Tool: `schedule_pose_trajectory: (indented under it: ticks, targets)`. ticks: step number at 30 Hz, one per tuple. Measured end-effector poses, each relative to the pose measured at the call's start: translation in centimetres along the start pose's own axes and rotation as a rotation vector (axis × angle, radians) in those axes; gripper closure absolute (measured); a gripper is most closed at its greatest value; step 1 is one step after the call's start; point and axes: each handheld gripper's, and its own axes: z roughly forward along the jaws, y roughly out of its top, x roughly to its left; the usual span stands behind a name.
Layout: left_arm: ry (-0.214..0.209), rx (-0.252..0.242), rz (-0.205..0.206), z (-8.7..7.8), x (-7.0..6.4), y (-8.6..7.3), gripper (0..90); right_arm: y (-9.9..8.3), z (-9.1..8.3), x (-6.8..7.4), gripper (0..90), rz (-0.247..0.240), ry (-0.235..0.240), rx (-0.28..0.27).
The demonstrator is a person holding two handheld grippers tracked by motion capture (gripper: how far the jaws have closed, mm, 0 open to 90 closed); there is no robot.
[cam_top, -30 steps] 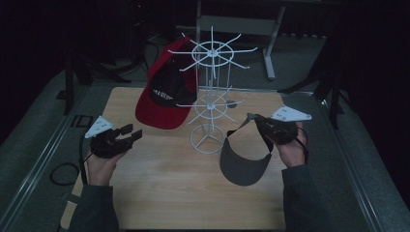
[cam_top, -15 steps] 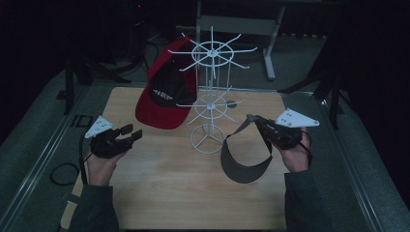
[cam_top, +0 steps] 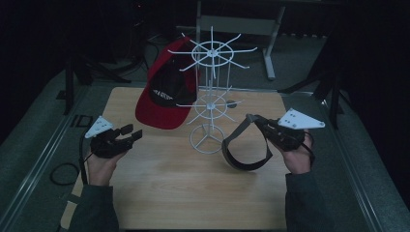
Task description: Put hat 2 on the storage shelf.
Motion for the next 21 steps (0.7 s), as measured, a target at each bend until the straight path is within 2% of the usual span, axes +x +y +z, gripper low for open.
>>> schedule_pose_trajectory:
  ticks: [6, 14, 21]
  targets:
    - [0.001, 0.0, 0.0, -0.04, 0.05, 0.01, 51.2, 0.33, -0.06, 0.14, 87.9, 0.006, 0.018, -0.011]
    - [0.0, 0.0, -0.002, 0.02, 0.03, -0.03, 51.2, 0.67, -0.28, -0.18, 87.9, 0.014, 0.019, -0.023]
    - [-0.004, 0.0, -0.006, 0.04, 0.06, -0.04, 51.2, 1.03, -0.72, 0.04, 87.9, 0.025, 0.046, -0.043]
